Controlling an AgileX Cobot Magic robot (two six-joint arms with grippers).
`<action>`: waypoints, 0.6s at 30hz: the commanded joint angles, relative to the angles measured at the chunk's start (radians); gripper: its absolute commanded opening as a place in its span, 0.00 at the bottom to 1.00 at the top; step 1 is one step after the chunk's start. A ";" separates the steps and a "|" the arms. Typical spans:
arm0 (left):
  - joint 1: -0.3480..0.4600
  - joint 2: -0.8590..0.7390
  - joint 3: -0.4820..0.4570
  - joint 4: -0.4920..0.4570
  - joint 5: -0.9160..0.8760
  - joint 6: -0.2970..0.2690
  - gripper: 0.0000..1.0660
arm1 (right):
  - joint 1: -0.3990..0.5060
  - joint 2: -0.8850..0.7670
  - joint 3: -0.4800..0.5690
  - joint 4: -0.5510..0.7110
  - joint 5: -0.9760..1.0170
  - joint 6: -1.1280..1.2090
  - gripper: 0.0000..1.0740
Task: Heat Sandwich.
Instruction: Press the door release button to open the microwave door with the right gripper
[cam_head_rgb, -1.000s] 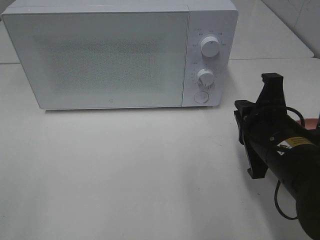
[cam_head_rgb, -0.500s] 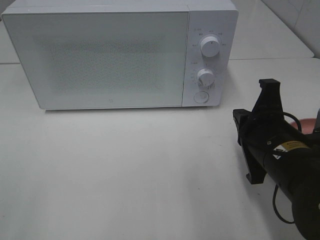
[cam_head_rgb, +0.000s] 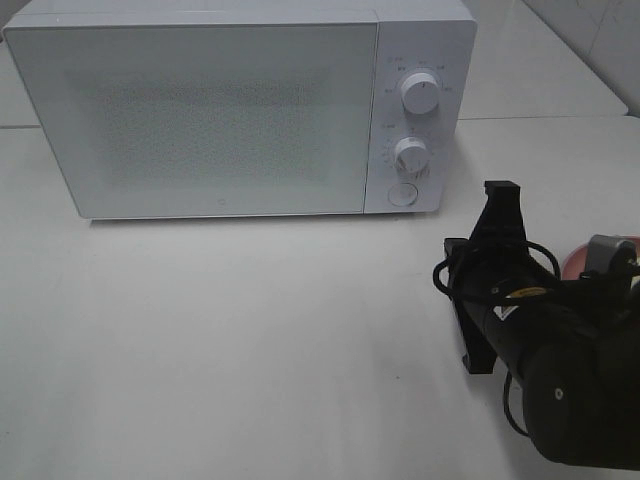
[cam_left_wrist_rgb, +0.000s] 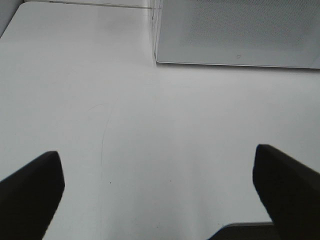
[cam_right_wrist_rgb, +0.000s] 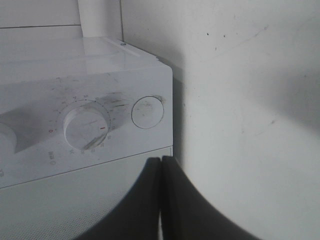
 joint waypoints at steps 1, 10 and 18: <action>0.005 -0.023 0.002 -0.007 -0.013 0.001 0.91 | -0.031 0.030 -0.041 -0.039 0.022 0.002 0.01; 0.005 -0.023 0.002 -0.007 -0.013 0.001 0.91 | -0.115 0.104 -0.166 -0.121 0.086 0.002 0.01; 0.005 -0.023 0.002 -0.007 -0.013 0.001 0.91 | -0.171 0.158 -0.264 -0.176 0.152 0.001 0.02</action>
